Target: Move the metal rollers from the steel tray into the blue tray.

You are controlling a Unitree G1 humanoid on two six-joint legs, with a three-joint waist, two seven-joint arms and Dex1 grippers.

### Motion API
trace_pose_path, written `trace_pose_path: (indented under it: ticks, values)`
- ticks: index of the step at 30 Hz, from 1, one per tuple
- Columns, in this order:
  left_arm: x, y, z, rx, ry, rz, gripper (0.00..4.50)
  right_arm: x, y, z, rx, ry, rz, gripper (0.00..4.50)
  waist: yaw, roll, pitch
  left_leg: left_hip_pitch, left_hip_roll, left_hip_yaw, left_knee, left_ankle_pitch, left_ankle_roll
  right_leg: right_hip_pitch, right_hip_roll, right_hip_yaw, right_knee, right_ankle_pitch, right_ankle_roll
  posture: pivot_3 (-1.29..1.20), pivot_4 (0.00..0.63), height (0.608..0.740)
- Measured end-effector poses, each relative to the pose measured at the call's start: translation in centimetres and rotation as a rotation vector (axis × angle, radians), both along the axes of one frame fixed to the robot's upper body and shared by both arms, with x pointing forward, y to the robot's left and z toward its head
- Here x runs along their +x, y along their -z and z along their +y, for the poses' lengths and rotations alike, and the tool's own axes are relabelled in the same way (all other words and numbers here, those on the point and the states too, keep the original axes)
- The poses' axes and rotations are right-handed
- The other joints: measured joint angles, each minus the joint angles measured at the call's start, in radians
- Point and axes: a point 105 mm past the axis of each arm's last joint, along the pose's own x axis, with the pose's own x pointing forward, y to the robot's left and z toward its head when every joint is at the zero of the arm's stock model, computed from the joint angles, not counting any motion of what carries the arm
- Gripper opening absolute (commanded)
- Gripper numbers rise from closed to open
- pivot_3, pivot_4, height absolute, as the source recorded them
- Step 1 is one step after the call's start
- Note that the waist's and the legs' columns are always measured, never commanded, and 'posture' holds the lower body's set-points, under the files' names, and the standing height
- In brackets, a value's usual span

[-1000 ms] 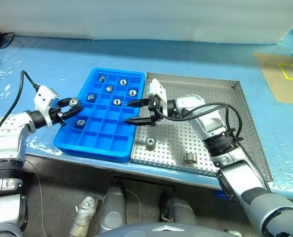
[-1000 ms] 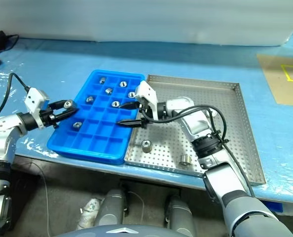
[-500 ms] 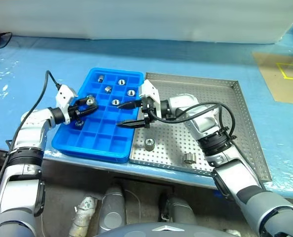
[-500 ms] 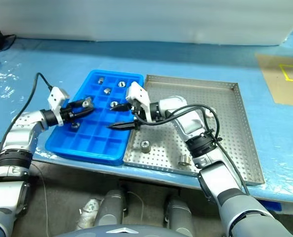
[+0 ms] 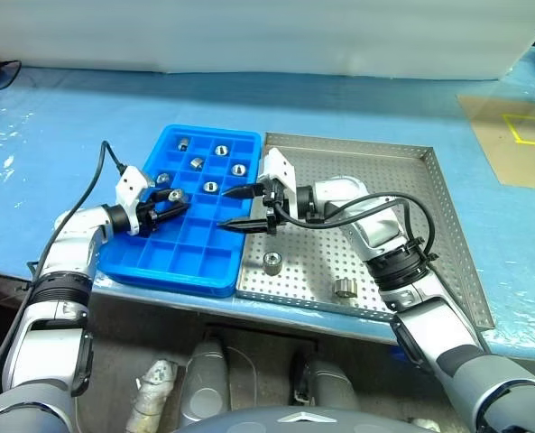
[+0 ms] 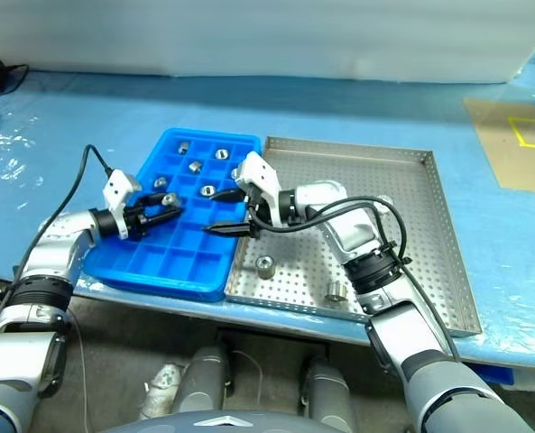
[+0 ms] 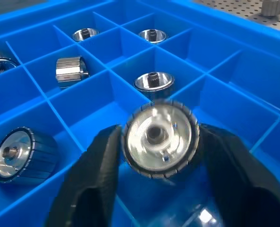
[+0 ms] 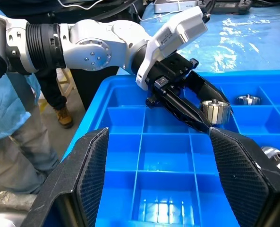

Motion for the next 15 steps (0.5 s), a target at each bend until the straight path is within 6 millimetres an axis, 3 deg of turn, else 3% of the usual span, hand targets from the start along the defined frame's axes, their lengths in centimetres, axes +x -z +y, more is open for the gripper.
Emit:
trace_pose_path:
  ticks: [9,15]
  values:
    - [-0.2,-0.7,-1.4,-0.018,0.037,-0.029,3.17,0.3,-0.4,-1.1,0.000,0.048,-0.015,3.51,-0.007,0.000,0.000,0.000,0.000,0.000,0.000,0.000,0.000,0.000,0.000,0.000,0.000,0.000,0.000,0.03,0.150,0.740]
    - [-1.4,-2.7,-6.4,-0.105,0.177,-0.083,3.17,1.0,0.1,-4.0,-0.022,0.160,-0.009,3.51,-0.007,0.000,0.000,0.000,-0.001,0.002,0.001,0.000,0.001,0.001,0.000,0.000,0.000,0.000,0.000,-0.08,0.150,0.740]
